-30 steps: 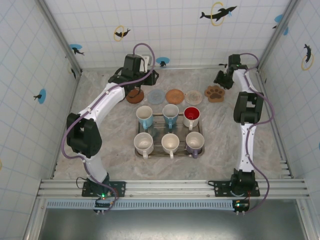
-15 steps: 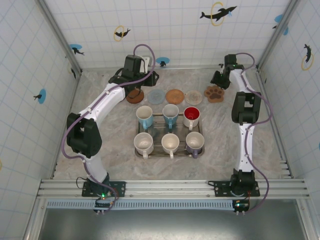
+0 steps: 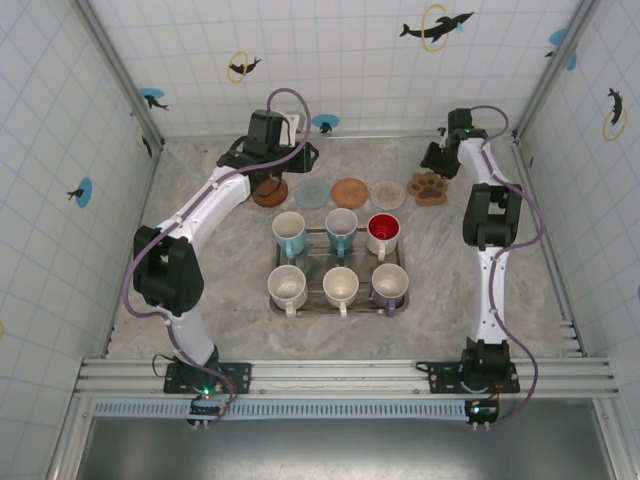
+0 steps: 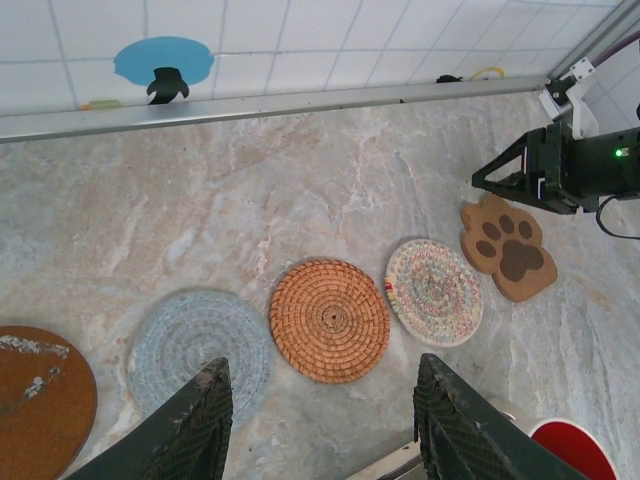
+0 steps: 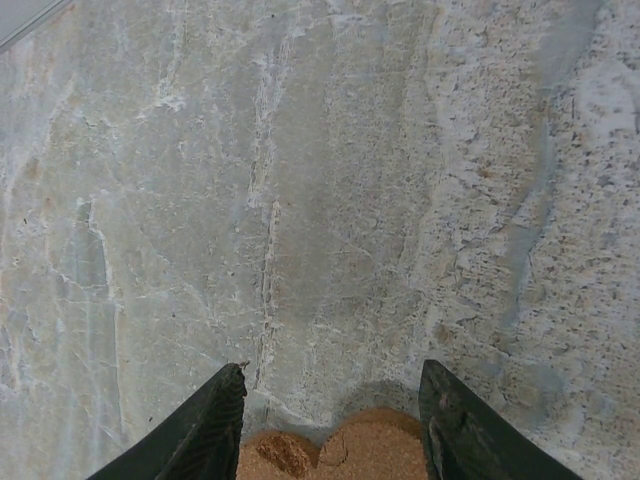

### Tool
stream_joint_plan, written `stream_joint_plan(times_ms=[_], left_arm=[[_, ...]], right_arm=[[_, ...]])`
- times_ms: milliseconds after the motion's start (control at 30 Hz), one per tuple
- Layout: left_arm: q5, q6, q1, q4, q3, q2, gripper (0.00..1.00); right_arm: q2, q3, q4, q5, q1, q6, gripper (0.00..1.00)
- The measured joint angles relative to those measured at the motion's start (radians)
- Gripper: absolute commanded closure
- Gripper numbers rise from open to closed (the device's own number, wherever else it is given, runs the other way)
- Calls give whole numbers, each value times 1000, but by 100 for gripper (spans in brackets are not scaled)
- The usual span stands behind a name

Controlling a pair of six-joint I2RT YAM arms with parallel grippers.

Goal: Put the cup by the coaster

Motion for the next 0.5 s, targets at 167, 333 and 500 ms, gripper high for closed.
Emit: stream_joint_plan(times_ms=[167, 333, 500], left_arm=[[0, 0, 0, 3, -15, -8, 50], [0, 0, 0, 5, -20, -10, 50], [0, 0, 0, 5, -31, -17, 50]], right_arm=[[-7, -2, -11, -13, -11, 3, 48], [-26, -5, -14, -15, -31, 2, 47], [-42, -5, -39, -13, -50, -11, 46]])
